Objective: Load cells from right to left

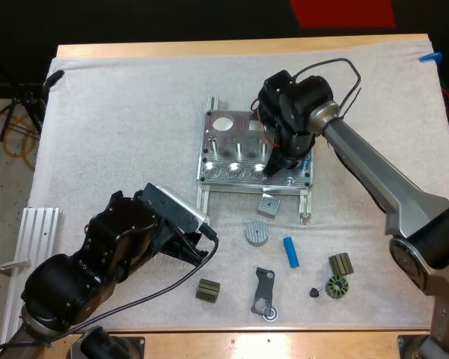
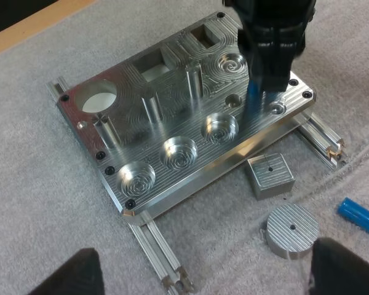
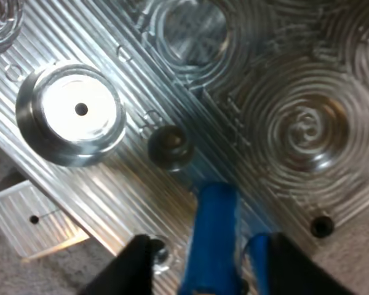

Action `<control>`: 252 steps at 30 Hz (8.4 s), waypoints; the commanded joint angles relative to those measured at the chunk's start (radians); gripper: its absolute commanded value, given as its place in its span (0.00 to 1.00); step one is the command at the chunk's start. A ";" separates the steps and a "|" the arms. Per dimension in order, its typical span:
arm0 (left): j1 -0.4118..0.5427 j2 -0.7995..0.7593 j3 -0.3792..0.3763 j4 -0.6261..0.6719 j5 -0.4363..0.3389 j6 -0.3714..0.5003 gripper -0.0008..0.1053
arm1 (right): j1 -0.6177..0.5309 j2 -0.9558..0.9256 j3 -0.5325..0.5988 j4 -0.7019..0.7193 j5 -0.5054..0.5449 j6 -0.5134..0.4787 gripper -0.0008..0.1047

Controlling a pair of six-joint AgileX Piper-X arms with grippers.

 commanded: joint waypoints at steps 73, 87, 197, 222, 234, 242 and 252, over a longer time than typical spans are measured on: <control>0.001 -0.006 0.001 -0.013 -0.019 0.000 0.64 | -0.005 -0.065 0.010 -0.038 0.186 0.113 0.46; 0.001 -0.006 0.001 -0.013 0.015 0.027 0.64 | -0.005 -0.282 0.010 0.075 0.021 0.205 0.46; -0.206 0.842 0.001 -0.461 0.342 1.757 0.64 | -0.005 -1.277 0.505 0.215 -0.325 0.515 0.46; -0.206 0.992 0.001 -0.536 0.384 1.808 0.64 | -0.005 -1.277 0.505 0.207 -0.325 0.492 0.46; -0.206 0.992 0.001 -0.532 0.407 1.808 0.20 | -0.005 -1.277 0.505 0.207 -0.325 0.481 0.46; -0.206 0.992 0.001 -0.528 0.394 1.808 0.14 | -0.005 -1.277 0.505 0.207 -0.325 0.478 0.46; -0.206 0.952 0.001 -0.528 0.391 1.746 0.14 | -0.005 -1.277 0.505 0.207 -0.313 0.478 0.46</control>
